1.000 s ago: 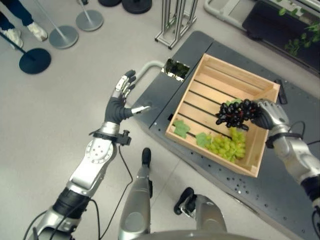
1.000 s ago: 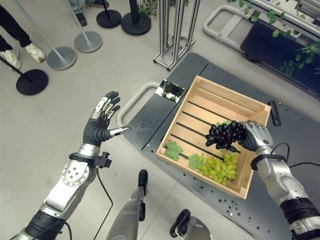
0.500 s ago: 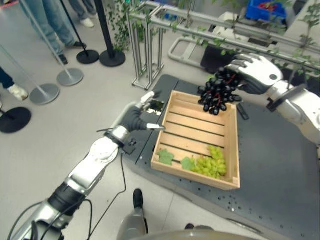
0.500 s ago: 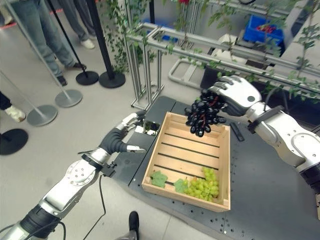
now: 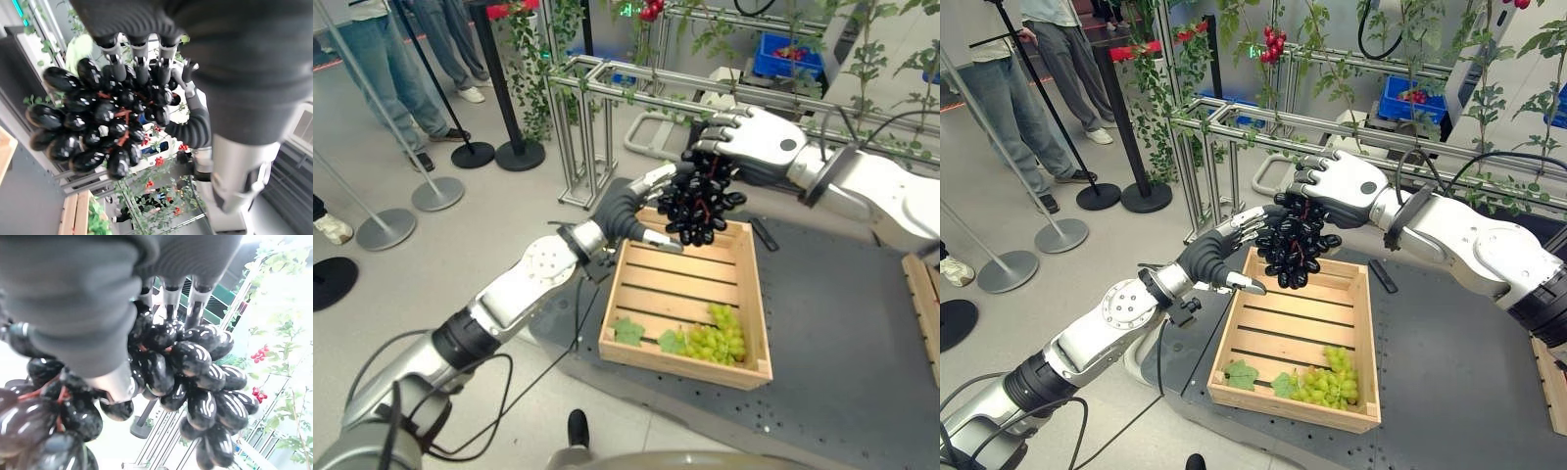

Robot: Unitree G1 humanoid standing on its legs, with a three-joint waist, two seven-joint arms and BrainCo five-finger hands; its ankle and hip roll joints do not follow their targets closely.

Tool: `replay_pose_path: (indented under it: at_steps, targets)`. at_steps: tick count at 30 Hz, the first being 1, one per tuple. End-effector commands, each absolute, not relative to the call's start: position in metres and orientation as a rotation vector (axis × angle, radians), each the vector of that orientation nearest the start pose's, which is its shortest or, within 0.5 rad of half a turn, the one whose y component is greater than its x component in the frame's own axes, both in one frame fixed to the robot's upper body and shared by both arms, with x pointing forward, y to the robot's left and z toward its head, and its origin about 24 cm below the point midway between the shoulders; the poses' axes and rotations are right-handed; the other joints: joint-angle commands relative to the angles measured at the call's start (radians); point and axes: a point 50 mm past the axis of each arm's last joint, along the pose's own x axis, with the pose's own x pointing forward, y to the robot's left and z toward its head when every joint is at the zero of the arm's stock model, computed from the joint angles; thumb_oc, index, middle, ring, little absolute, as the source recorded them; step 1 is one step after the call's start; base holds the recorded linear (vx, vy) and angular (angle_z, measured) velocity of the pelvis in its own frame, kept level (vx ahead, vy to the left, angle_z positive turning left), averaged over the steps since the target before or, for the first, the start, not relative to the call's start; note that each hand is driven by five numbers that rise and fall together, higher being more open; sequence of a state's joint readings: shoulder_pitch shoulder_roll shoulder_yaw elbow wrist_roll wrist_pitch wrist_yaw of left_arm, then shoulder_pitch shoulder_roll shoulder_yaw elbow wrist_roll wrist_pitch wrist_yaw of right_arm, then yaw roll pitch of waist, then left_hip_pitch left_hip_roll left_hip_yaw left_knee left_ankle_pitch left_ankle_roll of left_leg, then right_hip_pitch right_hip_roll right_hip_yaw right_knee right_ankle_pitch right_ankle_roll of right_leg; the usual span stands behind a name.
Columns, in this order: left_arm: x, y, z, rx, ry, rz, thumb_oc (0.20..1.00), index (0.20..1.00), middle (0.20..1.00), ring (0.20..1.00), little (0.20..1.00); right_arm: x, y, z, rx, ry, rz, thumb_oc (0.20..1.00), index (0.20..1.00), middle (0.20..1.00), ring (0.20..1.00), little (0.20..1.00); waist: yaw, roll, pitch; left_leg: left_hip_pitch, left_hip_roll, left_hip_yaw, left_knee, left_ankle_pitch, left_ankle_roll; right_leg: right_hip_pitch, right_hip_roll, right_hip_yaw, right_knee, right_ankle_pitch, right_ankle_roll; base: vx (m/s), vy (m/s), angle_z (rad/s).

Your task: Pick up the fruits from the basket on one side to the basket on the other side

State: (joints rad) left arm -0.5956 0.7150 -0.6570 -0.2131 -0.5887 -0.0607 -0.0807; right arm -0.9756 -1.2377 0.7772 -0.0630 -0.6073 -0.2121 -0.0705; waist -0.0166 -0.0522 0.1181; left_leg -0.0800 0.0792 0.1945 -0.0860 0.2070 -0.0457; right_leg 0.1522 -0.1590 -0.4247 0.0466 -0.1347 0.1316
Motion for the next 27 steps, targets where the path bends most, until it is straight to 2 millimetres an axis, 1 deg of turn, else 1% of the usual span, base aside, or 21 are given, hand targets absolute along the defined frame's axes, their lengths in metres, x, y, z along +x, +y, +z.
replay_pose_path:
  at_steps: [1,2,4,5,8,12,16,17,19,20,21,22,23,24,27]
  targets:
    - [0.282,0.075,0.199,0.177,-0.426,-0.894,1.0,1.0,1.0,1.0,1.0,0.287,-0.157,0.3,-1.946,-1.031,0.215,0.2,0.2,0.2,0.2,0.2,-0.011,-0.012,-0.013,0.123,0.034,0.015,0.038,-0.173,-0.047,-0.076,-0.033,-0.03,-0.083,0.157,0.051,0.0,0.0,0.0]
    - [0.282,0.073,0.197,0.147,-0.396,-0.905,1.0,1.0,1.0,1.0,1.0,0.283,-0.157,0.301,-1.931,-1.055,0.2,0.2,0.2,0.2,0.2,0.2,-0.012,-0.009,-0.014,0.123,0.035,0.014,0.039,-0.174,-0.047,-0.075,-0.033,-0.032,-0.084,0.156,0.051,0.0,0.0,0.0]
    - [0.281,0.072,0.195,0.135,-0.382,-0.913,1.0,1.0,1.0,1.0,1.0,0.282,-0.158,0.301,-1.922,-1.07,0.18,0.2,0.2,0.2,0.2,0.2,-0.014,-0.006,-0.013,0.122,0.034,0.012,0.04,-0.175,-0.047,-0.075,-0.033,-0.032,-0.083,0.156,0.05,0.0,0.0,0.0]
    - [0.279,0.068,0.192,0.113,-0.341,-0.949,1.0,1.0,1.0,1.0,1.0,0.277,-0.155,0.303,-1.902,-1.119,0.151,0.2,0.2,0.2,0.2,0.2,-0.016,-0.002,-0.012,0.121,0.033,0.01,0.041,-0.177,-0.046,-0.074,-0.034,-0.033,-0.082,0.154,0.05,0.0,0.0,0.0]
    - [0.276,0.067,0.191,0.09,-0.311,-0.969,1.0,1.0,1.0,1.0,1.0,0.268,-0.15,0.307,-1.91,-1.216,0.102,0.2,0.2,0.2,0.2,0.2,-0.016,0.004,-0.012,0.12,0.03,0.01,0.046,-0.181,-0.044,-0.071,-0.036,-0.036,-0.082,0.152,0.05,0.0,0.0,0.0]
    - [0.276,0.066,0.188,0.079,-0.29,-0.975,1.0,1.0,1.0,1.0,1.0,0.264,-0.148,0.308,-1.92,-1.256,0.074,0.2,0.2,0.2,0.2,0.2,-0.015,0.006,-0.013,0.118,0.03,0.008,0.048,-0.182,-0.044,-0.068,-0.036,-0.039,-0.081,0.149,0.049,0.0,0.0,0.0]
    - [0.277,0.068,0.183,0.047,-0.261,-0.947,1.0,1.0,1.0,1.0,1.0,0.263,-0.152,0.306,-1.927,-1.261,0.034,0.2,0.2,0.2,0.2,0.2,-0.017,0.008,-0.015,0.117,0.03,0.006,0.051,-0.184,-0.043,-0.066,-0.037,-0.042,-0.082,0.146,0.049,0.0,0.0,0.0]
    - [0.277,0.074,0.179,0.026,-0.247,-0.918,1.0,1.0,1.0,1.0,1.0,0.264,-0.157,0.305,-1.945,-1.239,0.016,0.2,0.2,0.2,0.2,0.2,-0.015,0.009,-0.014,0.116,0.03,0.006,0.052,-0.185,-0.043,-0.065,-0.038,-0.043,-0.083,0.146,0.048,0.0,0.0,0.0]
    - [0.276,0.077,0.176,0.011,-0.236,-0.906,1.0,1.0,1.0,1.0,1.0,0.264,-0.158,0.305,-1.948,-1.236,0.009,0.2,0.2,0.2,0.2,0.2,-0.013,0.008,-0.015,0.116,0.029,0.007,0.053,-0.187,-0.042,-0.065,-0.039,-0.042,-0.082,0.146,0.048,0.0,0.0,0.0]
    - [0.276,0.084,0.168,-0.025,-0.205,-0.869,1.0,1.0,1.0,1.0,1.0,0.265,-0.16,0.304,-1.955,-1.226,-0.005,0.2,0.2,0.2,0.2,0.2,-0.01,0.007,-0.014,0.117,0.03,0.006,0.054,-0.189,-0.041,-0.064,-0.038,-0.041,-0.083,0.145,0.048,0.0,0.0,0.0]
    - [0.276,0.084,0.168,-0.026,-0.204,-0.869,1.0,1.0,1.0,1.0,1.0,0.264,-0.16,0.304,-1.955,-1.226,-0.004,0.2,0.2,0.2,0.2,0.2,-0.011,0.007,-0.015,0.117,0.03,0.006,0.055,-0.189,-0.041,-0.064,-0.038,-0.041,-0.083,0.144,0.048,0.0,0.0,0.0]
    - [0.276,0.086,0.163,-0.053,-0.185,-0.85,1.0,1.0,1.0,1.0,1.0,0.264,-0.161,0.304,-1.961,-1.226,-0.014,0.2,0.2,0.2,0.2,0.2,-0.009,0.006,-0.014,0.117,0.03,0.006,0.056,-0.189,-0.041,-0.063,-0.038,-0.042,-0.083,0.144,0.047,0.0,0.0,0.0]
    - [0.274,0.092,0.151,-0.096,-0.137,-0.818,1.0,1.0,1.0,1.0,1.0,0.264,-0.164,0.304,-1.97,-1.218,-0.032,0.2,0.2,0.2,0.2,0.2,-0.006,0.006,-0.01,0.123,0.034,0.007,0.056,-0.193,-0.043,-0.057,-0.034,-0.043,-0.082,0.138,0.046,0.0,0.0,0.0]
    - [0.274,0.092,0.151,-0.096,-0.136,-0.817,1.0,1.0,1.0,1.0,1.0,0.264,-0.164,0.304,-1.97,-1.218,-0.032,0.2,0.2,0.2,0.2,0.2,-0.007,0.005,-0.012,0.12,0.032,0.007,0.056,-0.19,-0.042,-0.06,-0.035,-0.044,-0.082,0.141,0.045,0.0,0.0,0.0]
    - [0.272,0.104,0.139,-0.104,-0.089,-0.776,1.0,1.0,1.0,1.0,1.0,0.264,-0.166,0.304,-2.011,-1.219,-0.038,0.2,0.2,0.2,0.2,0.2,-0.001,-0.003,-0.012,0.12,0.033,0.005,0.056,-0.189,-0.043,-0.058,-0.032,-0.043,-0.083,0.138,0.042,0.0,-0.014,0.01]
